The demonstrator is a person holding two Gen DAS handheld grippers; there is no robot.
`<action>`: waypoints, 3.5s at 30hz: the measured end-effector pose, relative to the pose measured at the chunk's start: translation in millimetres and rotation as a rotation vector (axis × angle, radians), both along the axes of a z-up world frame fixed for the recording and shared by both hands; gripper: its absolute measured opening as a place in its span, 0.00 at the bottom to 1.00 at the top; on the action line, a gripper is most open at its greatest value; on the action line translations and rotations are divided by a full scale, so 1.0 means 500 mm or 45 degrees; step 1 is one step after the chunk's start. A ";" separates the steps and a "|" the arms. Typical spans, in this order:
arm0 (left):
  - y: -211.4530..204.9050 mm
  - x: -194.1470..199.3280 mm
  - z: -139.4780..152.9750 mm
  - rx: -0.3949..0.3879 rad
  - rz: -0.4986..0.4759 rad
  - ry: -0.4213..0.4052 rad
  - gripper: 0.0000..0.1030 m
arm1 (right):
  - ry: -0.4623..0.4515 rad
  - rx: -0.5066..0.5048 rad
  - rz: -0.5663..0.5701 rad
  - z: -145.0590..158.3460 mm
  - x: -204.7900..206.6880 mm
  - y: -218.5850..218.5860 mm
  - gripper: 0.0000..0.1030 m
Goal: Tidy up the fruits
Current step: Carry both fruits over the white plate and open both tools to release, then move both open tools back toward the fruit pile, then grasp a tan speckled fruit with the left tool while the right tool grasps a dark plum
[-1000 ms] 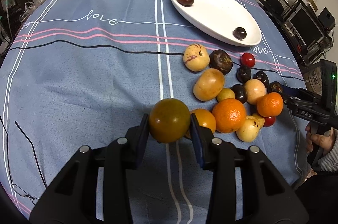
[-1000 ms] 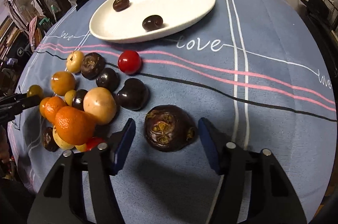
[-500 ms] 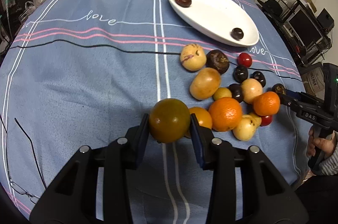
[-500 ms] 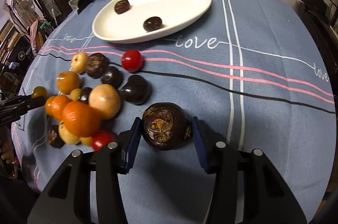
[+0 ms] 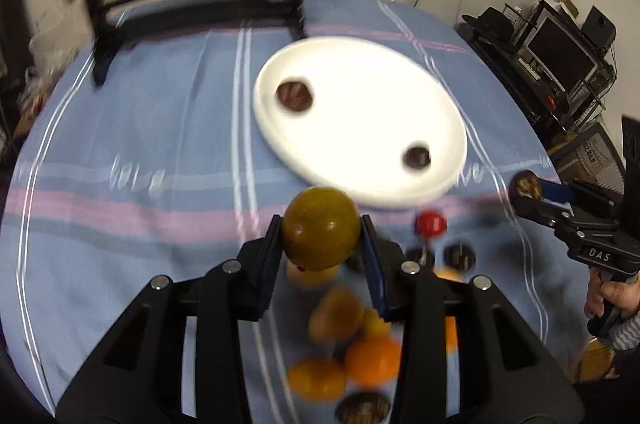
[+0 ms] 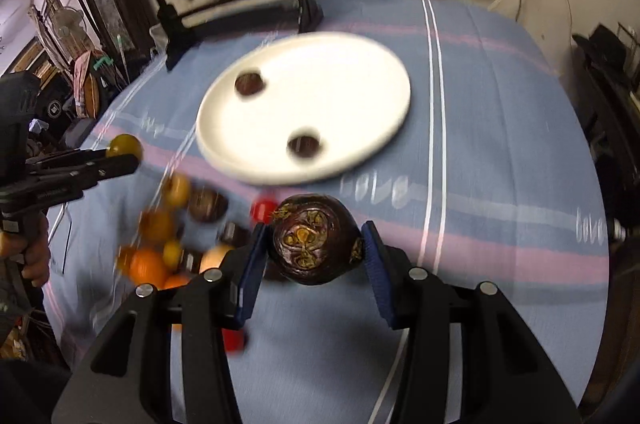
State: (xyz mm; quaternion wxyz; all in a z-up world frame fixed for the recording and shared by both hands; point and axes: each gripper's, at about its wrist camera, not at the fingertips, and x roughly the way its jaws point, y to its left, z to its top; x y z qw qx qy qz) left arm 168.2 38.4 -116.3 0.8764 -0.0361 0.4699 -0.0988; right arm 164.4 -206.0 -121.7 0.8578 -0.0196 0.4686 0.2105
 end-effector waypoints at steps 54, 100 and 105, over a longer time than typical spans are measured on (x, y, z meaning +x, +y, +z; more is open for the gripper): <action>0.019 -0.020 -0.107 0.085 0.074 0.107 0.77 | 0.110 0.070 -0.067 -0.027 -0.176 -0.006 0.65; 0.010 0.006 -0.151 -0.074 -0.089 0.187 0.38 | 0.190 0.047 -0.086 -0.052 -0.154 -0.006 0.65; 0.041 -0.019 -0.141 -0.037 0.008 0.162 0.38 | 0.163 -0.004 -0.083 -0.060 -0.137 -0.003 0.65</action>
